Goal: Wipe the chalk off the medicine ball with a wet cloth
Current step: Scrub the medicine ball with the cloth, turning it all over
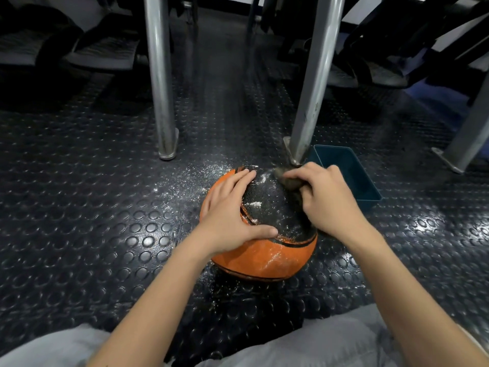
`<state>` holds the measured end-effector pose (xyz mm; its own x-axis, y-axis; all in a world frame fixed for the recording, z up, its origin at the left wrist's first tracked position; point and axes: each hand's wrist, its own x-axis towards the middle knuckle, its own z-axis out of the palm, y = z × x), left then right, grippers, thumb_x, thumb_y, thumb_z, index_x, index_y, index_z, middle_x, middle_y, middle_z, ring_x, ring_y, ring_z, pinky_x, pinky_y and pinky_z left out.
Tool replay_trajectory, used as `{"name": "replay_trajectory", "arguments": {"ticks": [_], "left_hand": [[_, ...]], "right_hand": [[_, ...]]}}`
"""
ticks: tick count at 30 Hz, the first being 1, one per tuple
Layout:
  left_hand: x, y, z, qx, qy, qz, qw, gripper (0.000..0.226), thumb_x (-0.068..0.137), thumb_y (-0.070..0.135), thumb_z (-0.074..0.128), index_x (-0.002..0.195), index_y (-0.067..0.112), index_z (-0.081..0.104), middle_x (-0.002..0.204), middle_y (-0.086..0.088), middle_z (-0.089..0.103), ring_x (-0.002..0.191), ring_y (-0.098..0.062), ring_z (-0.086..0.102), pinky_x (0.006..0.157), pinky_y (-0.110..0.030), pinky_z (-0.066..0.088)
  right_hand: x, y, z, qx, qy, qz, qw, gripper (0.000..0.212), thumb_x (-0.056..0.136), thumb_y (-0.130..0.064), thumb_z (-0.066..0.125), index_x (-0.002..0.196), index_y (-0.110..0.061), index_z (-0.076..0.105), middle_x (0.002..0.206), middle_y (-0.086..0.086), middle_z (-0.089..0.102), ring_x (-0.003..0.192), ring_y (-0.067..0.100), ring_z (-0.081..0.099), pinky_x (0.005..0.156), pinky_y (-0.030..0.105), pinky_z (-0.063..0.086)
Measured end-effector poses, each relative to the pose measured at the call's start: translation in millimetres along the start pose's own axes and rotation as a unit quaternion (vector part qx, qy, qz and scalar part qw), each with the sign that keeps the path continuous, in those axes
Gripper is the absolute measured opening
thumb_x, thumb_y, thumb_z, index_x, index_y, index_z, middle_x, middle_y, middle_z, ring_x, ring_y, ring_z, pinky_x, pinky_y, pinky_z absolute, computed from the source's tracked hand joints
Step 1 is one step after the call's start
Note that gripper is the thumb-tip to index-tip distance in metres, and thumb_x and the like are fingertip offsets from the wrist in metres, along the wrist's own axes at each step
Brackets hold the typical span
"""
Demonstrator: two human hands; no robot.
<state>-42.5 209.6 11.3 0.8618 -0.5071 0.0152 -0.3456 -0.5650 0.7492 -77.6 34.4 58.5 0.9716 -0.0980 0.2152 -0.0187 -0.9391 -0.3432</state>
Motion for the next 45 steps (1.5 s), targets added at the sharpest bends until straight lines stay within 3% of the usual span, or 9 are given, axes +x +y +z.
{"name": "replay_trajectory", "arguments": {"ticks": [15, 18, 20, 23, 27, 31, 37, 40, 45], "left_hand": [[1, -7, -7, -0.01, 0.004, -0.016, 1.0, 0.106, 0.064, 0.055, 0.076, 0.148, 0.039, 0.012, 0.155, 0.02, 0.009, 0.142, -0.004, 0.005, 0.118, -0.043, 0.006], [2, -7, -11, -0.029, -0.002, -0.022, 0.999, 0.104, 0.066, 0.055, 0.074, 0.149, 0.039, 0.013, 0.154, 0.02, 0.011, 0.142, -0.005, 0.007, 0.118, -0.046, 0.008], [4, -5, -11, -0.045, -0.008, -0.026, 0.999, 0.106, 0.062, 0.061, 0.069, 0.149, 0.037, 0.014, 0.154, 0.02, 0.011, 0.142, -0.005, 0.007, 0.118, -0.047, 0.009], [7, -5, -13, -0.071, -0.003, -0.038, 0.997, 0.112, 0.053, 0.066, 0.063, 0.149, 0.035, 0.015, 0.154, 0.018, 0.011, 0.142, -0.008, 0.008, 0.118, -0.047, 0.011], [8, -12, -14, -0.074, 0.019, -0.057, 0.995, 0.111, 0.06, 0.065, 0.074, 0.149, 0.033, 0.016, 0.155, 0.014, 0.012, 0.142, -0.01, 0.008, 0.118, -0.045, 0.011], [9, -16, -15, -0.072, 0.04, -0.065, 0.994, 0.098, 0.075, 0.049, 0.073, 0.15, 0.031, 0.014, 0.156, 0.013, 0.01, 0.143, -0.011, 0.007, 0.118, -0.045, 0.011], [9, -19, -20, -0.119, 0.041, -0.088, 0.988, 0.093, 0.078, 0.047, 0.068, 0.151, 0.031, 0.012, 0.156, 0.013, 0.009, 0.143, -0.01, 0.006, 0.118, -0.047, 0.012], [9, -19, -18, -0.111, 0.05, -0.096, 0.988, 0.093, 0.08, 0.046, 0.067, 0.151, 0.029, 0.011, 0.156, 0.012, 0.008, 0.143, -0.012, 0.006, 0.118, -0.047, 0.011], [11, -19, -17, -0.095, 0.055, -0.095, 0.989, 0.092, 0.08, 0.048, 0.066, 0.151, 0.029, 0.01, 0.157, 0.011, 0.006, 0.144, -0.014, 0.005, 0.118, -0.047, 0.011]], "right_hand": [[-25, -17, -11, 0.028, -0.11, -0.146, 0.983, 0.05, 0.082, 0.009, 0.043, 0.105, -0.026, 0.071, 0.102, -0.012, 0.056, 0.087, 0.01, 0.033, 0.081, 0.019, 0.035], [-11, 7, -28, 0.039, -0.194, -0.09, 0.976, 0.061, 0.074, 0.016, 0.041, 0.084, -0.036, 0.072, 0.093, -0.017, 0.057, 0.092, 0.003, 0.043, 0.082, 0.005, 0.029], [-4, 35, -27, -0.015, -0.218, -0.028, 0.975, 0.061, 0.073, 0.012, 0.044, 0.075, -0.044, 0.067, 0.096, -0.011, 0.057, 0.095, 0.011, 0.051, 0.088, 0.016, 0.039], [-4, 58, -23, -0.101, -0.145, 0.099, 0.979, 0.049, 0.077, 0.004, 0.048, 0.098, -0.035, 0.068, 0.113, 0.002, 0.058, 0.104, 0.024, 0.052, 0.091, 0.039, 0.046], [-3, 10, -5, 0.013, 0.104, -0.042, 0.994, 0.043, 0.076, 0.007, 0.054, 0.11, -0.017, 0.068, 0.108, 0.002, 0.064, 0.096, 0.025, 0.051, 0.086, 0.014, 0.031], [-12, -15, 21, 0.069, 0.027, -0.123, 0.99, 0.041, 0.082, 0.006, 0.053, 0.111, -0.018, 0.068, 0.109, -0.005, 0.059, 0.093, 0.012, 0.037, 0.081, 0.007, 0.03], [-1, 33, 10, -0.016, 0.034, 0.082, 0.996, 0.041, 0.088, 0.003, 0.046, 0.118, -0.017, 0.064, 0.115, 0.003, 0.057, 0.095, 0.017, 0.033, 0.085, 0.025, 0.032], [-4, -3, 13, 0.057, 0.103, -0.02, 0.993, 0.037, 0.085, 0.005, 0.053, 0.114, -0.015, 0.066, 0.109, 0.001, 0.059, 0.096, 0.018, 0.042, 0.081, 0.006, 0.026], [-10, -8, 31, 0.061, 0.052, -0.077, 0.994, 0.036, 0.086, 0.005, 0.05, 0.111, -0.015, 0.067, 0.11, -0.002, 0.054, 0.095, 0.012, 0.034, 0.081, 0.013, 0.03]]}}
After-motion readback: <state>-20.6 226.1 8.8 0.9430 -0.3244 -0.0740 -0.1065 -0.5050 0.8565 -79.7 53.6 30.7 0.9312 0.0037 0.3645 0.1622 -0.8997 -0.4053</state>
